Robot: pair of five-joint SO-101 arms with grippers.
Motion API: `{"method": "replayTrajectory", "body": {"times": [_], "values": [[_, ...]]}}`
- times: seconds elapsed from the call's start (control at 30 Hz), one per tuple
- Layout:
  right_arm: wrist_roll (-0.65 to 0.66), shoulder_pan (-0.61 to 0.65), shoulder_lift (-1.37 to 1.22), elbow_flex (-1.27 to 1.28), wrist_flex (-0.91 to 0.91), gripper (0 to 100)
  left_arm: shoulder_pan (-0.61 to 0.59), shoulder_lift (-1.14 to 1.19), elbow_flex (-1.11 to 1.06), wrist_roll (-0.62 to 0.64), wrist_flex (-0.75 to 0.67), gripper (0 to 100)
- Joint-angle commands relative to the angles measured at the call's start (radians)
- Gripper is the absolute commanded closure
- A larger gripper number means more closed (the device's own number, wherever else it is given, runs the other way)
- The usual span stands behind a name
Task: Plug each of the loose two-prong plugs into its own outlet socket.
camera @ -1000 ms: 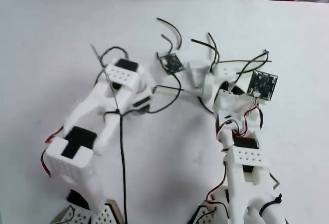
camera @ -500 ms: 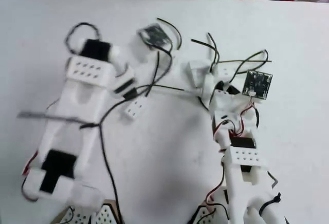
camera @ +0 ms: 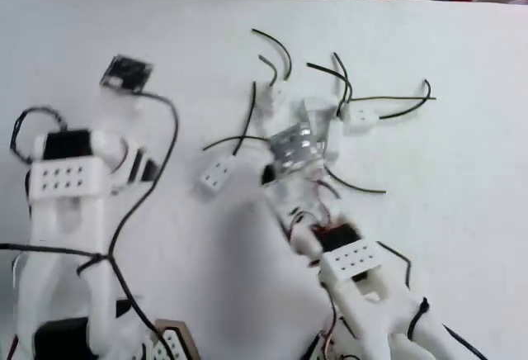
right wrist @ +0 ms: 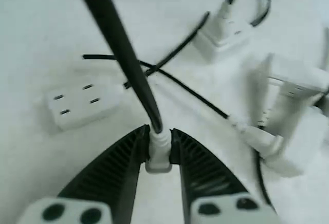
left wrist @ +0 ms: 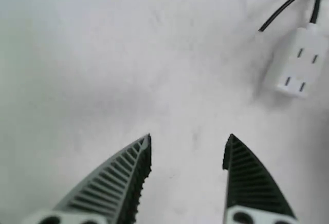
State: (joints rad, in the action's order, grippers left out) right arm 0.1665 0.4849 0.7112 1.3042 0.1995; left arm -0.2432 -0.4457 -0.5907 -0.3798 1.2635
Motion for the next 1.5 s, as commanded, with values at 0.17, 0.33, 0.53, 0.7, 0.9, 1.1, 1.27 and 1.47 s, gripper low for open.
{"method": "replayTrajectory", "body": {"times": [0.17,0.33,0.53,0.7,0.9,1.1,1.27,1.47], "values": [[0.026,0.196,-0.133,-0.285,0.124,98.1,-0.093,-0.079,-0.278,0.146,-0.238,77],[0.098,0.257,-0.34,-0.39,0.082,98.1,-0.096,-0.085,-0.367,0.175,-0.353,77],[0.101,0.268,-0.506,-0.402,-0.122,98.1,-0.154,-0.085,-0.413,0.173,-0.416,77],[0.101,0.274,-0.585,-0.4,-0.213,98.1,-0.159,-0.081,-0.414,0.175,-0.427,77],[0.1,0.274,-0.619,-0.397,-0.199,98.1,-0.159,-0.079,-0.414,0.173,-0.425,77],[0.1,0.254,-0.651,-0.397,-0.157,98.1,-0.159,-0.079,-0.416,0.173,-0.423,77],[0.1,0.208,-0.685,-0.397,-0.148,98.1,-0.154,-0.079,-0.416,0.173,-0.422,77],[0.1,0.214,-0.68,-0.397,-0.105,98.1,-0.051,-0.087,-0.393,0.18,-0.439,76]]}}
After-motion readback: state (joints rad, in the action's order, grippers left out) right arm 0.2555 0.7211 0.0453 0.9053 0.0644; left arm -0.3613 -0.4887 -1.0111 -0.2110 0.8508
